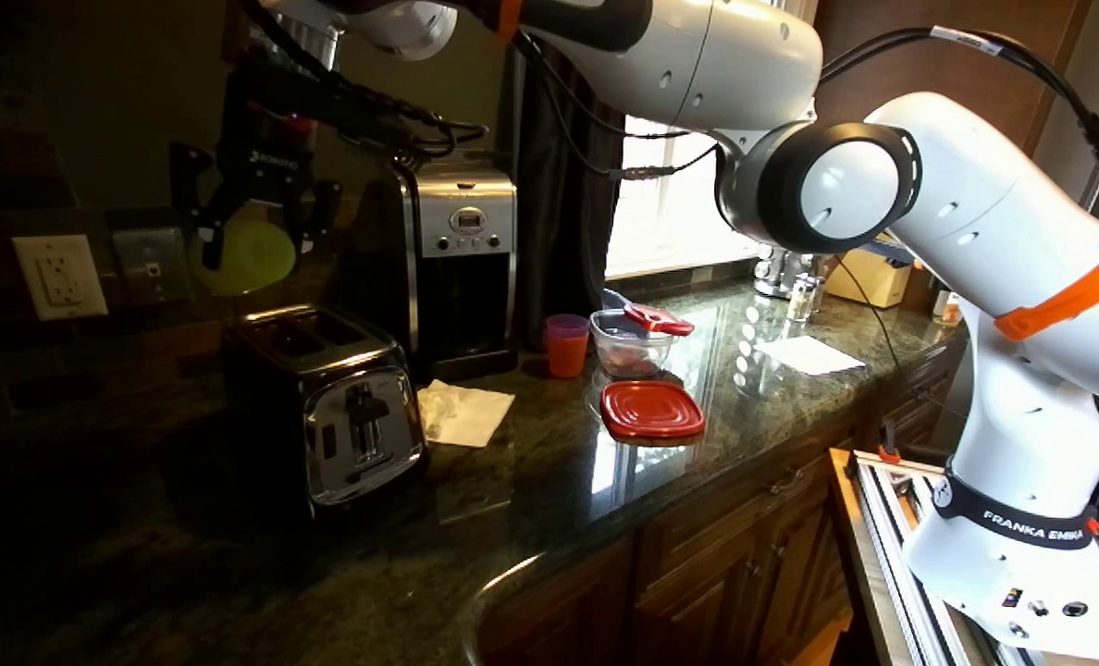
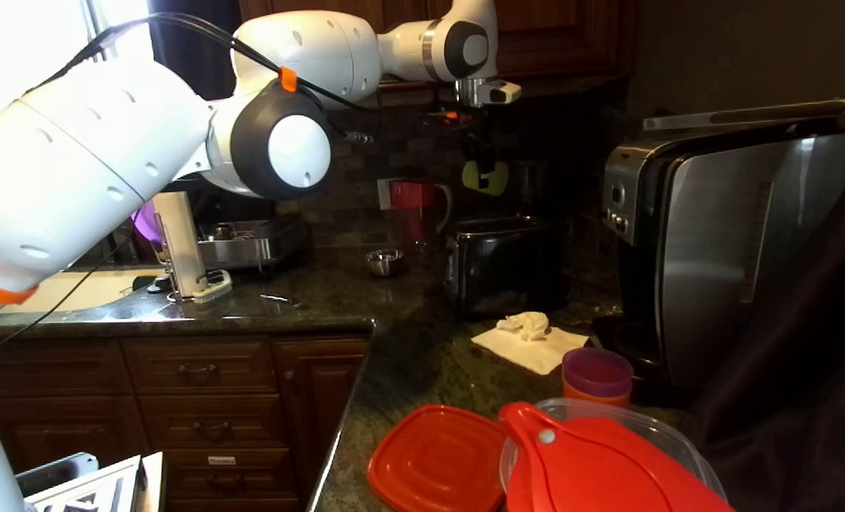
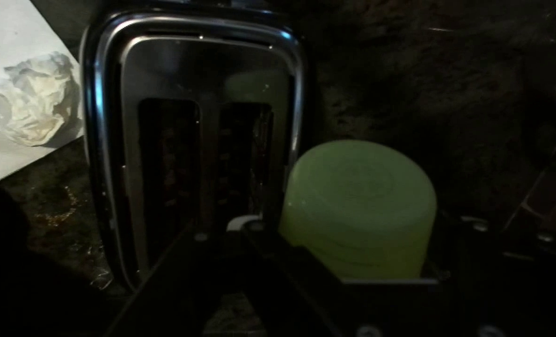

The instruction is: Pick up the yellow cup and put it on top of the toaster

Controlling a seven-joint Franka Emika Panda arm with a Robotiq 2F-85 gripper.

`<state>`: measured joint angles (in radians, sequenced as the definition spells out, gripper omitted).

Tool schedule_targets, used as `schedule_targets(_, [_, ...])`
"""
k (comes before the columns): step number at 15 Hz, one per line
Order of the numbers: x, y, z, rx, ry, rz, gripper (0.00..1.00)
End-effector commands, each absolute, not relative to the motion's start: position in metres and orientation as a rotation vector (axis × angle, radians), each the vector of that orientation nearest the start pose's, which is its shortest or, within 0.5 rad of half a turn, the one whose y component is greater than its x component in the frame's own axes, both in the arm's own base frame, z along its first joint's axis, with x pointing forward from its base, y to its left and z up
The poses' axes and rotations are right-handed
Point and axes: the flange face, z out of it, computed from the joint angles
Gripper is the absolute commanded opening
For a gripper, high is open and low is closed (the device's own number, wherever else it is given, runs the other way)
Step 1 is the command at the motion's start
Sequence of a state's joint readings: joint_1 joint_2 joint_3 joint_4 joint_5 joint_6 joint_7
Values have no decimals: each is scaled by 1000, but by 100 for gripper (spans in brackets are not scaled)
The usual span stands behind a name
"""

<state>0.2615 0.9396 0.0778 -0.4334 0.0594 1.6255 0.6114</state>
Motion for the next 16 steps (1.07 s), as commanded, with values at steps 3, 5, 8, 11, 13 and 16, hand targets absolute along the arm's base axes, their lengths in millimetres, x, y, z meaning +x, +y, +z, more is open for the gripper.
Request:
schedule_targets(3, [748, 207, 516, -2998, 599, -313, 46])
schedule_targets(5, [750, 200, 510, -3021, 714, -331, 46])
schedule_targets(8, [750, 206, 510, -2846, 933, -248, 46])
schedule_targets(11, [752, 204, 509, -2885, 892, -279, 71])
schedule_targets(13, [751, 204, 510, -2873, 910, -278, 46])
schedule_targets(16, [750, 206, 519, -2755, 1250, -345, 46])
